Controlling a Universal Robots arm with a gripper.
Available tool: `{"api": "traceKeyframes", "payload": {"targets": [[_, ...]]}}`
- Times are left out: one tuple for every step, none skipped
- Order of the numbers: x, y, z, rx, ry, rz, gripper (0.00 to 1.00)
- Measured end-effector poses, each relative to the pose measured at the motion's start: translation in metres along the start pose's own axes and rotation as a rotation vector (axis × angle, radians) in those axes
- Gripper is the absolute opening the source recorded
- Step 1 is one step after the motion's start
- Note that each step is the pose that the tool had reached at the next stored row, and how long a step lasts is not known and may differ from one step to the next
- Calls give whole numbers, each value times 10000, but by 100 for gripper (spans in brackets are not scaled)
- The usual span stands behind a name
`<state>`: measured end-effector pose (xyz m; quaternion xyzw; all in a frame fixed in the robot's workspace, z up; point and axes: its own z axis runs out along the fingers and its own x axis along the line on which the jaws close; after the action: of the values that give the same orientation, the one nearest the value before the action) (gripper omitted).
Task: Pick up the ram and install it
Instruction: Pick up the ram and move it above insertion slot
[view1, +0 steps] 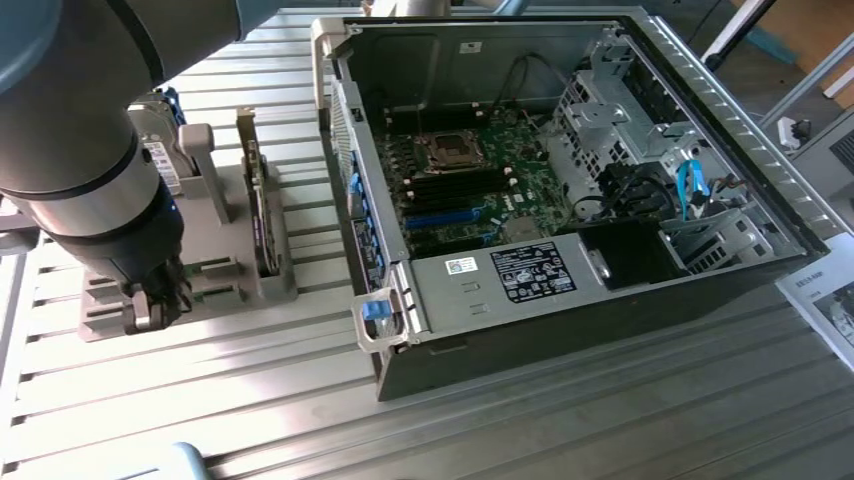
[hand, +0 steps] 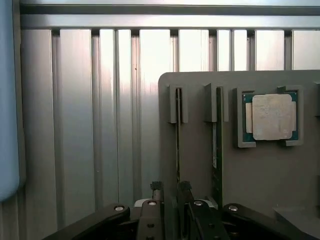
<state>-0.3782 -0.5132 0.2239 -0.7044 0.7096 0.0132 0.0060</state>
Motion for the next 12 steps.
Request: {"api": "traceKeyframes", "payload": {"targets": [[2, 0, 28, -2, 0, -9, 26], [5, 0, 56, -3, 1, -18, 26], [6, 0, 70, -7, 4, -21, 26], [6, 0, 70, -7, 3, -21, 26], [6, 0, 71, -7, 3, -22, 26], [6, -1, 72, -5, 1, -21, 26], [6, -1, 73, -4, 1, -21, 26], [5, -1, 71, -2, -1, -22, 26], [5, -1, 65, 4, -4, -21, 26], [5, -1, 47, 5, -3, -22, 26], [4, -1, 28, 6, 0, -22, 26], [4, -1, 18, 9, -1, -23, 26]]}}
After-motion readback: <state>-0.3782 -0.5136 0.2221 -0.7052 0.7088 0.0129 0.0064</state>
